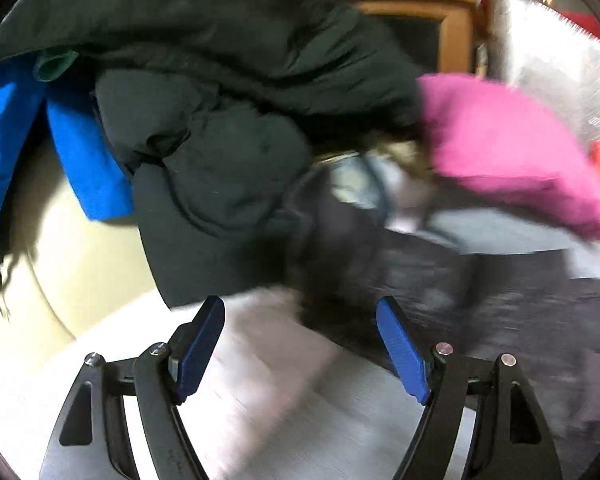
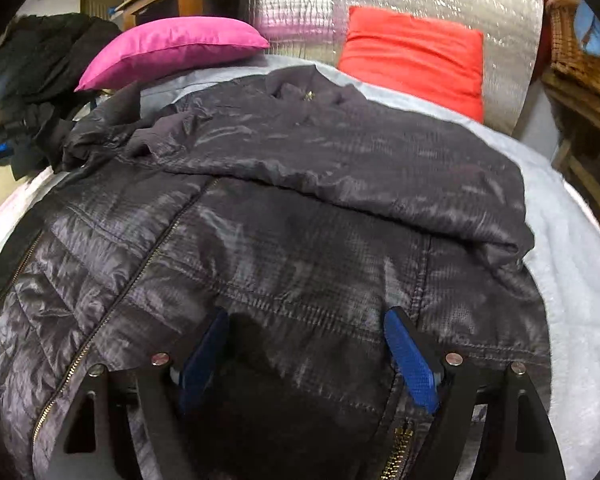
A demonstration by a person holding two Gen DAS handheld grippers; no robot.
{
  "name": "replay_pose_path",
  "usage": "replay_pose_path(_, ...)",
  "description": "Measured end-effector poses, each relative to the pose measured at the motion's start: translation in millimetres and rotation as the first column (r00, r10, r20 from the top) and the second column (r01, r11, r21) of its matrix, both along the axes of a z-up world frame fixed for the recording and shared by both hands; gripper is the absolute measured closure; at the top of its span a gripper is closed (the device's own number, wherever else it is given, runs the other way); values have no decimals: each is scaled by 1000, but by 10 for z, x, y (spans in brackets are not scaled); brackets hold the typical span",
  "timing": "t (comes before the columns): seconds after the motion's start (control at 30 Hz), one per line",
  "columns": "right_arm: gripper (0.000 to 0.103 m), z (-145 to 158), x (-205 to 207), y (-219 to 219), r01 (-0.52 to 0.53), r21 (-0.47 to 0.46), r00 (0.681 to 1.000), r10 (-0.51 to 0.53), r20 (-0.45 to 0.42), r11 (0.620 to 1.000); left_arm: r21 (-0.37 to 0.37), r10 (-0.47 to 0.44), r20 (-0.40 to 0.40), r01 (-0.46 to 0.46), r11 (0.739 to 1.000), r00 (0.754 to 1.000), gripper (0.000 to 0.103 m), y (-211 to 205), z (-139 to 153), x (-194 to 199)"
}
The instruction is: Fold large clothes
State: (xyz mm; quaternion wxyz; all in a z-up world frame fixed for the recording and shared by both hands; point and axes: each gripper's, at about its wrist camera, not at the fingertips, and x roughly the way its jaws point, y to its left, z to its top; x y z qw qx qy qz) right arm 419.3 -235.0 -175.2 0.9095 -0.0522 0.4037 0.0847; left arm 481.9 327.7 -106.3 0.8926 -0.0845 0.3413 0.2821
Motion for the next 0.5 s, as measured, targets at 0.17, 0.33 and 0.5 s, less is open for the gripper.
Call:
replay_pose_path(0.17, 19, -22, 3, 4, 3, 5, 1000, -3, -1, 1000, 94, -23, -62, 28, 995, 998, 32, 95, -201, 357)
replay_pose_path(0.33, 18, -10, 73, 30, 4, 9, 1000, -4, -4, 1000, 70, -30, -173, 43, 997, 984, 92, 218, -376, 636)
replay_pose_path(0.5, 18, -11, 55, 22, 4, 9, 1000, -4, -4, 1000, 64, -89, -119, 97, 993, 989, 94, 108, -61, 553)
